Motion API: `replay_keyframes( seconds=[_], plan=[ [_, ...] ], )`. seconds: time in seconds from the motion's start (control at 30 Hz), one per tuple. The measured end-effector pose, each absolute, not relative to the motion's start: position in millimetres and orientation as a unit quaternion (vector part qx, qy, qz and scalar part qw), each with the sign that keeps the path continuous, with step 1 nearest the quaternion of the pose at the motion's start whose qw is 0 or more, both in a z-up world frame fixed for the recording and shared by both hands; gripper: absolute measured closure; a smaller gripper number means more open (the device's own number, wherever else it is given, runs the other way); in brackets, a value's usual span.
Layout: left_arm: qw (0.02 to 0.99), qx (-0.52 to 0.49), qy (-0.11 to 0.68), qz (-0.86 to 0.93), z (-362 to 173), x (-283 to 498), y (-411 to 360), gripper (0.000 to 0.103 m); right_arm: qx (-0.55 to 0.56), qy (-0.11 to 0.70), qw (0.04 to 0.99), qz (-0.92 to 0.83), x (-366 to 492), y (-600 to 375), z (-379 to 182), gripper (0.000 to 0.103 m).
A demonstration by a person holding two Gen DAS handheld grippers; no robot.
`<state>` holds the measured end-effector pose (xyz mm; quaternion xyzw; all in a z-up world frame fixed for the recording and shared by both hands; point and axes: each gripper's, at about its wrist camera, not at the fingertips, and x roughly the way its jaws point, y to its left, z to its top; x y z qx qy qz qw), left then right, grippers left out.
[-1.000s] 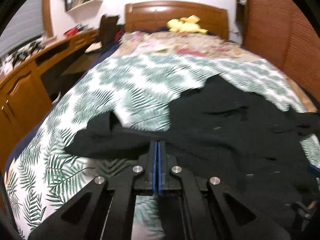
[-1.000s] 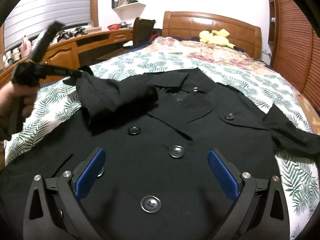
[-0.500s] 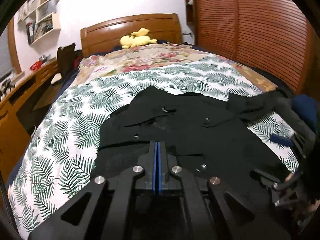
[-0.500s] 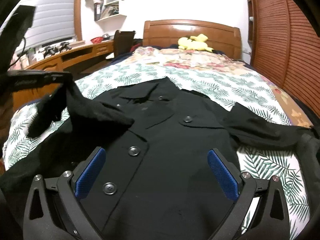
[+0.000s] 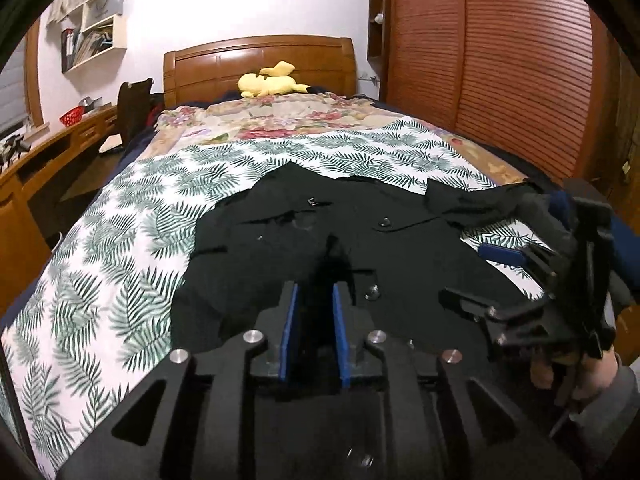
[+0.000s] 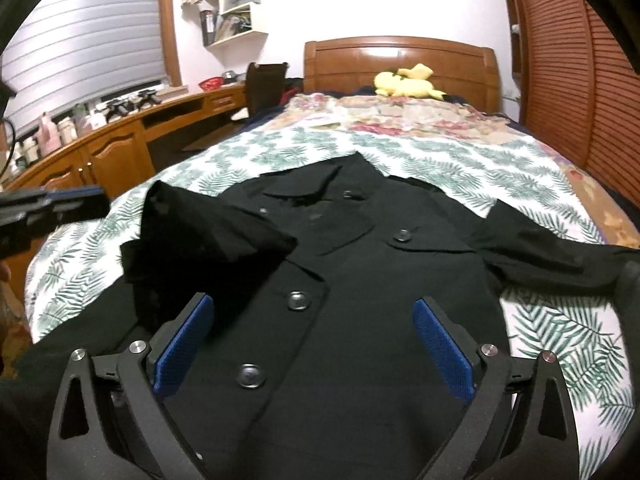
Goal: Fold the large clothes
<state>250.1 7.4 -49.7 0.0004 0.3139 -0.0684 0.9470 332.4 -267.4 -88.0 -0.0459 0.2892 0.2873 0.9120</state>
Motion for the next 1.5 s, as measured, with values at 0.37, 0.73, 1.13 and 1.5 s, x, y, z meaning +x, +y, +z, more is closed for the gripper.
replay_keyframes(
  seconds=[0.37,0.73,1.13,1.5],
  plan=[
    [0.954,-0.032,0.298,-0.030,-74.4,205.7,65.0,0.078,-0.040,0.305,0.882,0.358,322.2,-215.5,-98.5,0.024],
    [0.952,-0.031,0.305,-0.011,-89.3,185.0,91.5,0.077,-0.063,0.335,0.848,0.405,314.4,-152.5,-124.3,0.042],
    [0.951,-0.039,0.306,0.002,-92.6,181.4,103.1,0.076,-0.083,0.363,0.829,0.418,323.0,-134.7,-141.3,0.099],
    [0.954,-0.016,0.300,-0.018,-88.7,188.5,73.9,0.076,0.019,0.246,0.872,0.423,304.6,-241.4,-59.9,0.100]
  ],
)
